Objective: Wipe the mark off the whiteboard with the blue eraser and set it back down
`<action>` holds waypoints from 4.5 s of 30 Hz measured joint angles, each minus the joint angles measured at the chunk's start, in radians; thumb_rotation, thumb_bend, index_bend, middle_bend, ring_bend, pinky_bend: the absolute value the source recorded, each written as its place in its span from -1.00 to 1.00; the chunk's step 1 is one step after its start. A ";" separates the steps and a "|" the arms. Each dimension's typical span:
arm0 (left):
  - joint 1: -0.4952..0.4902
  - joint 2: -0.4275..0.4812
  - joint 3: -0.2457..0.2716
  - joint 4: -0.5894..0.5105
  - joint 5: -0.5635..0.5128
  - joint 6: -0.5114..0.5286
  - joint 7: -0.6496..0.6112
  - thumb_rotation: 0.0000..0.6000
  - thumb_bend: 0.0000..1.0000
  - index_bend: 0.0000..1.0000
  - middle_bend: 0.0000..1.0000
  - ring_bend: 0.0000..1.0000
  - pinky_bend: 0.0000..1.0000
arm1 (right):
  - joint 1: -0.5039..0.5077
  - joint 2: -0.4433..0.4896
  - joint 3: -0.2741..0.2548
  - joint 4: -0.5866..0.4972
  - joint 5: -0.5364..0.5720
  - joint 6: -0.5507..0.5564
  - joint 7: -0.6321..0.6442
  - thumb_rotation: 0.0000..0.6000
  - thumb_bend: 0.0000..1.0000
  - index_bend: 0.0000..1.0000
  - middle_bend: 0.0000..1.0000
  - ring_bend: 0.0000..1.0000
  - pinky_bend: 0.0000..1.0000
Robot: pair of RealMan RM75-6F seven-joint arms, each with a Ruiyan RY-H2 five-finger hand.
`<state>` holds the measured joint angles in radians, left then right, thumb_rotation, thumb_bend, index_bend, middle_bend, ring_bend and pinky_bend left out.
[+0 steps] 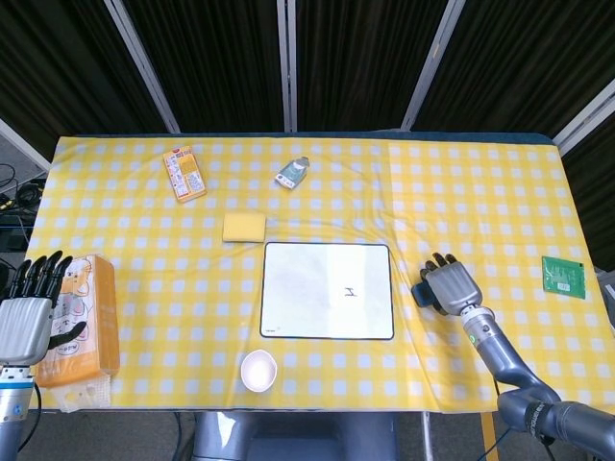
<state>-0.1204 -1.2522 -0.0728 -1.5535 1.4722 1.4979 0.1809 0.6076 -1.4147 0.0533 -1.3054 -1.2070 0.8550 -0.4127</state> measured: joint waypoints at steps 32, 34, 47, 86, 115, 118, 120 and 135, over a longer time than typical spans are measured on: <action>-0.003 0.019 -0.003 0.001 -0.011 -0.016 -0.063 1.00 -1.00 -1.00 -1.00 -1.00 -1.00 | 0.095 -0.069 0.131 -0.295 -0.080 0.126 0.041 1.00 -0.11 0.67 0.42 0.47 0.63; -0.004 0.020 -0.006 0.005 -0.014 -0.016 -0.066 1.00 -1.00 -1.00 -1.00 -1.00 -1.00 | 0.115 -0.101 0.141 -0.291 -0.053 0.110 0.022 1.00 -0.11 0.67 0.42 0.47 0.63; -0.010 0.019 -0.011 0.017 -0.040 -0.038 -0.079 1.00 -1.00 -1.00 -1.00 -1.00 -1.00 | 0.195 -0.245 0.153 -0.203 0.057 0.036 -0.001 1.00 -0.11 0.67 0.42 0.47 0.63; -0.020 0.016 -0.014 0.024 -0.060 -0.057 -0.073 1.00 -1.00 -1.00 -1.00 -1.00 -1.00 | 0.194 -0.236 0.118 -0.017 0.183 -0.043 0.113 1.00 -0.11 0.66 0.44 0.50 0.63; -0.018 0.018 -0.012 0.024 -0.058 -0.049 -0.080 1.00 -1.00 -1.00 -1.00 -1.00 -1.00 | 0.218 -0.283 0.109 -0.096 0.181 -0.018 0.079 1.00 -0.11 0.66 0.44 0.51 0.63; -0.018 0.018 -0.012 0.025 -0.059 -0.050 -0.078 1.00 -1.00 -1.00 -1.00 -1.00 -1.00 | 0.211 -0.275 0.110 -0.076 0.199 -0.018 0.084 1.00 -0.11 0.66 0.44 0.51 0.63; -0.018 0.018 -0.012 0.025 -0.058 -0.049 -0.078 1.00 -1.00 -1.00 -1.00 -1.00 -1.00 | 0.206 -0.269 0.110 -0.065 0.209 -0.018 0.088 1.00 -0.11 0.66 0.44 0.51 0.63; -0.017 0.026 -0.014 0.016 -0.053 -0.043 -0.094 1.00 -1.00 -1.00 -1.00 -1.00 -1.00 | 0.144 -0.142 0.121 -0.098 0.246 0.059 0.079 1.00 -0.11 0.66 0.44 0.51 0.63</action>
<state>-0.1370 -1.2263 -0.0868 -1.5375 1.4192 1.4552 0.0869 0.7520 -1.5572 0.1744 -1.4032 -0.9605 0.9136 -0.3333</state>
